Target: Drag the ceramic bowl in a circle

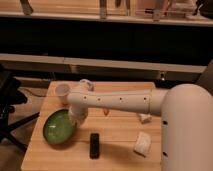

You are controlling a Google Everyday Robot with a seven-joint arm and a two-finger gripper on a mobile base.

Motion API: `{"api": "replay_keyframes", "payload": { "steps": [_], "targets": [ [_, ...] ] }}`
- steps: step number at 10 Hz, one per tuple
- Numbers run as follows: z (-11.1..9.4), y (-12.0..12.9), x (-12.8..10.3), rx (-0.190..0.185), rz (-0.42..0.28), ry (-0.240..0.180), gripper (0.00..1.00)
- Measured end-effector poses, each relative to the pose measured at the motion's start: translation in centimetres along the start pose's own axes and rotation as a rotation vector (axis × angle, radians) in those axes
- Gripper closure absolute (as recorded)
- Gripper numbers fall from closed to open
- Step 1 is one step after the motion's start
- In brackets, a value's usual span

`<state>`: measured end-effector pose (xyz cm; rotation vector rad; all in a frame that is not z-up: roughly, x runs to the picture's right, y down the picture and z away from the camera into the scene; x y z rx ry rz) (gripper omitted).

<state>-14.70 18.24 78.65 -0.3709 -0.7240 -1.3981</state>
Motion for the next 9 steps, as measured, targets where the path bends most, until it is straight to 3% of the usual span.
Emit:
{"api": "replay_keyframes", "payload": {
  "steps": [9],
  "targets": [
    [-0.4,-1.3,0.8,-0.006,-0.081,-0.002,1.00]
  ]
}}
